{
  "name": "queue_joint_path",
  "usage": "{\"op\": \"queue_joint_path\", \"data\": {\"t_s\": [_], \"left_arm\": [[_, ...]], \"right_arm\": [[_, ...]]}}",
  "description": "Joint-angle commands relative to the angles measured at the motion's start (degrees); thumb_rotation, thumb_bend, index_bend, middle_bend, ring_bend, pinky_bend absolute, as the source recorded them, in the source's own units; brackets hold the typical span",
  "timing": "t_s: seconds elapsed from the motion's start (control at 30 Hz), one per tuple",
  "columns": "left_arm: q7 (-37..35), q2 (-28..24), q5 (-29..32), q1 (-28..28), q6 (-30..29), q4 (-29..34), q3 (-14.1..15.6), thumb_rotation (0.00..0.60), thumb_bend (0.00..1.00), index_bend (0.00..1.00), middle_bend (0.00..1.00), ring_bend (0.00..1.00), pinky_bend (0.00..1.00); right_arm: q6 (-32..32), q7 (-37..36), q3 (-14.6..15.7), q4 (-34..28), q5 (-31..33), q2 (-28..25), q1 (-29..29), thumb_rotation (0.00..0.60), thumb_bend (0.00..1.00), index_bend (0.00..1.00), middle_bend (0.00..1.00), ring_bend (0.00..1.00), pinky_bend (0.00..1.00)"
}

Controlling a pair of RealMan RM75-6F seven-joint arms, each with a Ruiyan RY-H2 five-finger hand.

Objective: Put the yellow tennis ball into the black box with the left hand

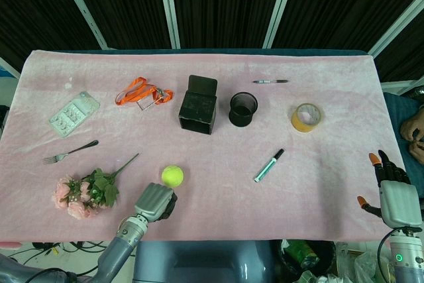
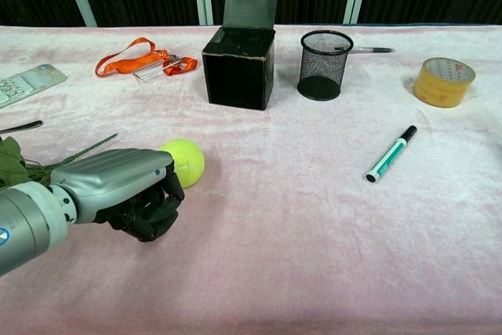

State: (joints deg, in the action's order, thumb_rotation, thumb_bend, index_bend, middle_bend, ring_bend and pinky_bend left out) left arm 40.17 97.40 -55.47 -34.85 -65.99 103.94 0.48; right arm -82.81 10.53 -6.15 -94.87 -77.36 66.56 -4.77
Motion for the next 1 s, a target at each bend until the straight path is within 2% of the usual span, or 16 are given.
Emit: {"op": "queue_joint_path", "data": {"t_s": [0.03,1.0], "left_arm": [[-0.07,0.08,-0.01,0.07,-0.03,-0.15,0.01,0.600,0.59,0.86,0.97,0.87,0.95],[-1.75,0.29,0.54,-0.12,2.37,-3.55,0.10,0.600,0.59,0.86,0.97,0.87,0.95]], "right_arm": [[-0.02,0.02,0.02,-0.03,-0.05,-0.01,0.00,0.600,0.10,0.08,0.00,0.12,0.16],[0.28,0.37,-0.14,-0.31,0.75,-0.04,-0.01,0.600,0.10,0.08,0.00,0.12,0.16]]}}
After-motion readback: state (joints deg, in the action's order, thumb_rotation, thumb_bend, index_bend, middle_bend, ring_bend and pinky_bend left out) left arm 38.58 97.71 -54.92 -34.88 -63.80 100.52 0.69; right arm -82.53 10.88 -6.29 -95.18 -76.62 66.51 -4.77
